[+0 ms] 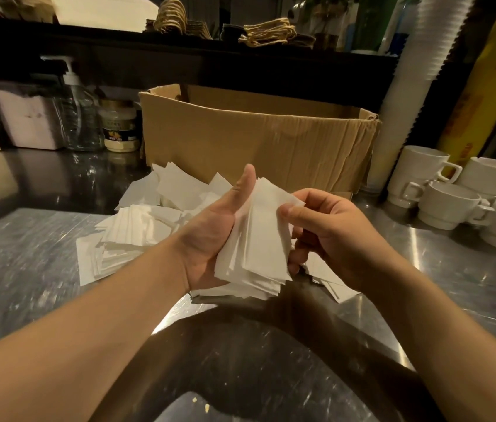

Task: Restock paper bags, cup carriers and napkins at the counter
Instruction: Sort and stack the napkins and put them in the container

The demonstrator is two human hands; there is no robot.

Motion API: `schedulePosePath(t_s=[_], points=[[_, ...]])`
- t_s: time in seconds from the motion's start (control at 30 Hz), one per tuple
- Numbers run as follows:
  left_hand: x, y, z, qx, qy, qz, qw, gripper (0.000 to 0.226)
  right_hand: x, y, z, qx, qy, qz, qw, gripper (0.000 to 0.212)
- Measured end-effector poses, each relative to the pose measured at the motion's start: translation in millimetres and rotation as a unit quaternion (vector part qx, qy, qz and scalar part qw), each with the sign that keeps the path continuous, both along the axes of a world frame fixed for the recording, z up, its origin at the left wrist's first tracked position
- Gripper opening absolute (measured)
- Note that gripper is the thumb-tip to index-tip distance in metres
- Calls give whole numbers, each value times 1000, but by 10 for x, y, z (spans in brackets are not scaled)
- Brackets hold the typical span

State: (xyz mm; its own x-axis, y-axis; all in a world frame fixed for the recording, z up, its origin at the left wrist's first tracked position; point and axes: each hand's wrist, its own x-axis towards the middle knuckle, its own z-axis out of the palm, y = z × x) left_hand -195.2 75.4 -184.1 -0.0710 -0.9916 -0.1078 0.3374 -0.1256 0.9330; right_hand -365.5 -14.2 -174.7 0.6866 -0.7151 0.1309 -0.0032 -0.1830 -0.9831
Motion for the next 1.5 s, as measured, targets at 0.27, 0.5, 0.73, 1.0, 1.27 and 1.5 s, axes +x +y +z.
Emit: schedulePosePath(t_s=[0.27, 0.5, 0.73, 1.0, 1.27, 1.5], points=[[4, -17, -45, 10, 64, -5, 998, 48, -29, 9, -57, -300, 73, -4, 951, 76], [-9, -38, -68, 3, 105, 15, 994, 53, -27, 57, -96, -329, 118, 86, 933, 126], [-30, -47, -95, -4, 118, 10, 993, 67, 0, 82, -106, -379, 128, 78, 913, 122], [-36, -13, -40, 4, 134, -17, 991, 78, -47, -29, -107, -334, 52, 46, 940, 96], [32, -4, 21, -16, 198, -6, 980, 69, -149, -320, -83, -275, -38, -196, 940, 14], [79, -3, 33, -17, 189, 9, 982, 61, -155, -494, -154, -271, 283, -136, 910, 36]])
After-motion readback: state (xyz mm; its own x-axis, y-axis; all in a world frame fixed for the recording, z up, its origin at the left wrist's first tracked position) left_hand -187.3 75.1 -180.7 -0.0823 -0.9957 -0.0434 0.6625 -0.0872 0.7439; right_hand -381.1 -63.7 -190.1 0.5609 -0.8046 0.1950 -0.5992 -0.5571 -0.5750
